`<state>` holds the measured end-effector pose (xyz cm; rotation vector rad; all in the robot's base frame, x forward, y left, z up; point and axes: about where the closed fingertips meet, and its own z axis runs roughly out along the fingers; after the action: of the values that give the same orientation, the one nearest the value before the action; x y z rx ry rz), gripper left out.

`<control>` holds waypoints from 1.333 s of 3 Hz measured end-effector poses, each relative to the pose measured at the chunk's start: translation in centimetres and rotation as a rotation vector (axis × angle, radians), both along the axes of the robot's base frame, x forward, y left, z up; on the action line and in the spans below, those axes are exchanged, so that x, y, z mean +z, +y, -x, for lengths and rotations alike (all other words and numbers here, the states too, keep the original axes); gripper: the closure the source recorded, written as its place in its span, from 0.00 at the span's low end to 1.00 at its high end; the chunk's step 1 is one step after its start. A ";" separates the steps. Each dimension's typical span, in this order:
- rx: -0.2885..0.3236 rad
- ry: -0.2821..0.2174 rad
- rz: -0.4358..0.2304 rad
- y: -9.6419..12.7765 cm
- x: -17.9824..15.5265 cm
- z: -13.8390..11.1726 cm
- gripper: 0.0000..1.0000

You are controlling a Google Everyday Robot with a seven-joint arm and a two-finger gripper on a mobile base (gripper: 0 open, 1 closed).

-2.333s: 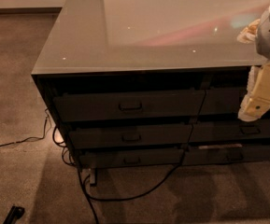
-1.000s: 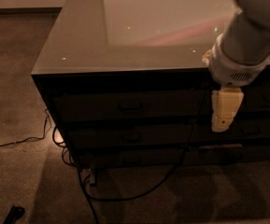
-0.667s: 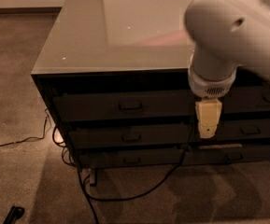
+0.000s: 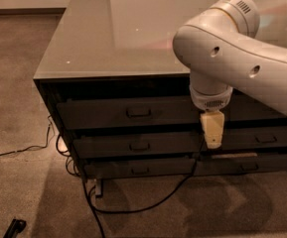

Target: Open top drawer

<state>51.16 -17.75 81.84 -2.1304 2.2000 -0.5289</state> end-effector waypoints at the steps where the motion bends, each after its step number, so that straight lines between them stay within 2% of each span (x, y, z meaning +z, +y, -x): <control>1: -0.008 0.009 -0.023 -0.4 -0.5 -0.9 0.00; 2: 0.003 0.031 -0.159 -1.4 -1.8 -3.5 0.00; 3: 0.057 0.051 -0.367 -1.8 -2.7 -6.2 0.00; 4: 0.102 0.048 -0.444 -0.2 -2.0 -7.0 0.00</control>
Offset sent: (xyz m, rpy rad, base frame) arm 0.0731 0.0018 -0.0244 0.4364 0.1041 0.1381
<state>58.15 -17.91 79.87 -2.0114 1.9801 0.0203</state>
